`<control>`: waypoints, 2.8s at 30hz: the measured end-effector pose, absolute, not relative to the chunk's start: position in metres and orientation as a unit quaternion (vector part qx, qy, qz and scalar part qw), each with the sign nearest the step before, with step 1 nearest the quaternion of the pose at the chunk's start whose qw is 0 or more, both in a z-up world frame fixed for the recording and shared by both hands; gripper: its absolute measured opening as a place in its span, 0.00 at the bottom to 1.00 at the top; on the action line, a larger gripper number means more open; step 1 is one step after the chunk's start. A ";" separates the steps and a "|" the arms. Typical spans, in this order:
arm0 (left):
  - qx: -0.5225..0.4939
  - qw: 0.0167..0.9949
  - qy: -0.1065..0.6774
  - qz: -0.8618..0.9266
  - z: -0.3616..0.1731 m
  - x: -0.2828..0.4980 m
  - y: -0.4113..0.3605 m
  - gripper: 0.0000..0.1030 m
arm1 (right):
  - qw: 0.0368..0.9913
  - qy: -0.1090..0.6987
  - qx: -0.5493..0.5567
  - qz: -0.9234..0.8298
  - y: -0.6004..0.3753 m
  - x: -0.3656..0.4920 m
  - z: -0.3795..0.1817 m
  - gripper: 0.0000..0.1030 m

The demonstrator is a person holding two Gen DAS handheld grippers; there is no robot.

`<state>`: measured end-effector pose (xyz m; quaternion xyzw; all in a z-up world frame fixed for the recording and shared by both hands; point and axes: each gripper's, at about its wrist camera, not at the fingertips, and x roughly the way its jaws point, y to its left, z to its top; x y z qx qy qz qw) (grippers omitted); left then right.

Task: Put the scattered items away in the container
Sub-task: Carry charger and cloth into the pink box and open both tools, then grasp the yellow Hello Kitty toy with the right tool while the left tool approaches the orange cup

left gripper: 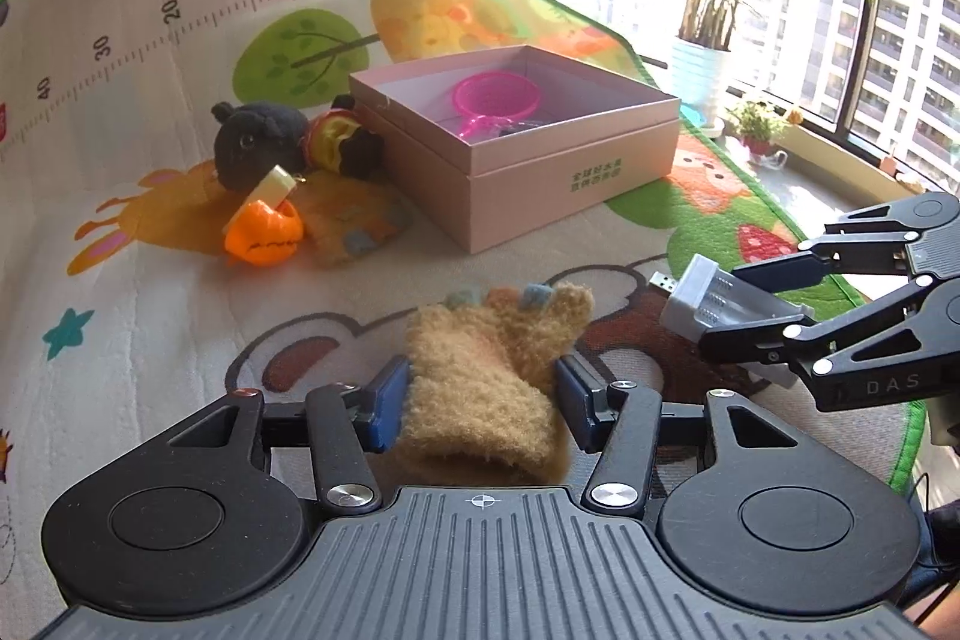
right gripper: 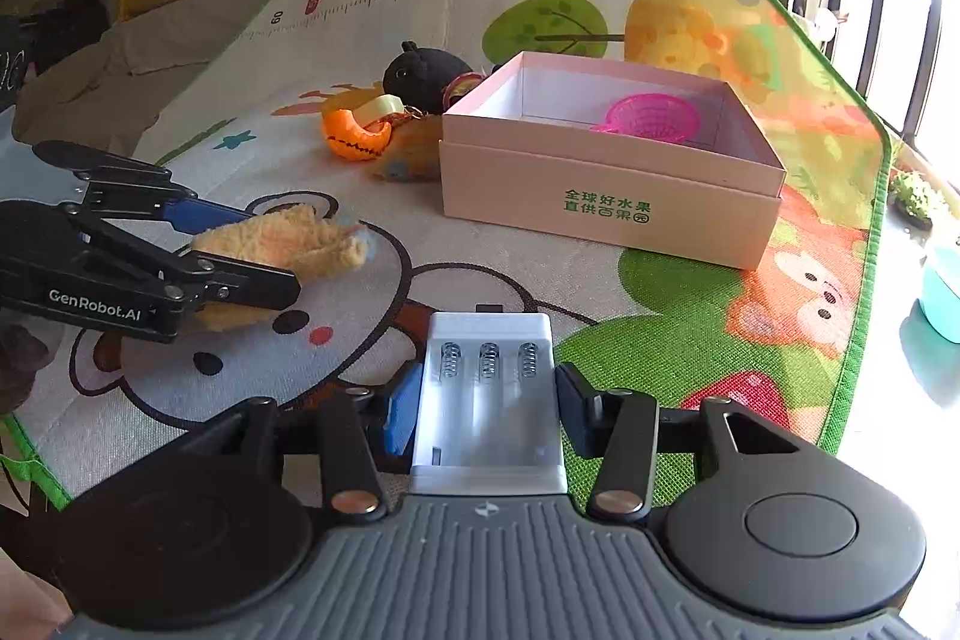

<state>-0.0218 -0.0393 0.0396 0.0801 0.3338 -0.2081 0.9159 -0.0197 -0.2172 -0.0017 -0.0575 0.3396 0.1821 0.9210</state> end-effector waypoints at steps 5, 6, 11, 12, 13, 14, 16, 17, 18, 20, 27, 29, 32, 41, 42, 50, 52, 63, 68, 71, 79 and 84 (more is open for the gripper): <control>0.092 0.907 0.338 -0.235 0.044 -0.047 -0.049 0.56 | 0.921 0.339 -0.054 0.185 -0.218 -0.030 0.001 0.46; 0.095 0.905 0.339 -0.239 0.044 -0.050 -0.051 0.56 | 0.921 0.338 -0.054 0.184 -0.218 -0.032 0.002 0.46; 0.103 0.901 0.338 -0.250 0.045 -0.060 -0.062 0.56 | 0.926 0.331 -0.048 0.177 -0.225 -0.043 0.008 0.46; 0.104 0.902 0.337 -0.251 0.046 -0.061 -0.064 0.56 | 0.927 0.329 -0.047 0.176 -0.228 -0.045 0.009 0.46; 0.106 0.902 0.335 -0.251 0.048 -0.061 -0.066 0.56 | 0.927 0.328 -0.046 0.174 -0.230 -0.047 0.011 0.46; 0.109 0.902 0.333 -0.252 0.049 -0.062 -0.067 0.56 | 0.928 0.326 -0.045 0.173 -0.232 -0.048 0.013 0.46; 0.114 0.903 0.329 -0.253 0.053 -0.063 -0.071 0.56 | 0.929 0.324 -0.046 0.171 -0.236 -0.051 0.016 0.46; 0.117 0.903 0.326 -0.254 0.055 -0.063 -0.072 0.56 | 0.930 0.322 -0.049 0.170 -0.237 -0.053 0.018 0.46; 0.122 0.903 0.322 -0.255 0.058 -0.063 -0.075 0.56 | 0.931 0.320 -0.050 0.169 -0.238 -0.054 0.020 0.46; 0.131 0.905 0.314 -0.255 0.064 -0.061 -0.079 0.56 | 0.933 0.314 -0.051 0.169 -0.241 -0.054 0.025 0.46; 0.130 0.920 0.273 -0.248 0.089 -0.023 -0.087 0.56 | 0.942 0.286 -0.015 0.174 -0.258 -0.029 0.051 0.46; 0.131 0.925 0.261 -0.244 0.097 -0.005 -0.089 0.56 | 0.949 0.261 -0.009 0.175 -0.264 -0.014 0.066 0.46; 0.128 0.932 0.245 -0.236 0.107 0.033 -0.094 0.56 | 0.961 0.218 -0.004 0.167 -0.273 0.021 0.093 0.46; 0.058 0.953 0.212 -0.210 0.122 0.132 -0.101 0.92 | 0.975 0.177 0.061 0.119 -0.280 0.139 0.134 0.71; 0.058 0.953 0.211 -0.207 0.122 0.129 -0.094 0.92 | 0.975 0.177 0.064 0.118 -0.280 0.140 0.133 0.71; 0.087 0.953 0.251 -0.148 0.083 0.081 -0.024 0.95 | 0.969 0.205 -0.007 0.138 -0.231 0.139 0.109 0.71; 0.076 0.950 0.280 -0.118 0.066 0.072 -0.004 0.95 | 0.962 0.215 -0.032 0.164 -0.203 0.136 0.103 0.71; -0.002 0.949 0.309 -0.063 0.033 0.029 0.069 0.97 | 0.907 0.309 -0.150 0.245 -0.061 0.134 0.045 0.50; -0.011 0.950 0.302 -0.072 0.032 0.019 0.078 0.97 | 0.909 0.300 -0.163 0.239 -0.028 0.152 0.033 0.73; -0.021 0.950 0.303 -0.073 0.030 0.017 0.083 0.98 | 0.905 0.306 -0.188 0.227 -0.012 0.166 0.017 0.73; -0.031 0.947 0.311 -0.080 0.026 0.013 0.084 0.98 | 0.897 0.330 -0.178 0.235 -0.017 0.170 -0.003 0.57; -0.027 0.944 0.319 -0.084 0.025 0.007 0.082 0.98 | 0.885 0.336 -0.123 0.297 -0.057 0.114 0.028 0.56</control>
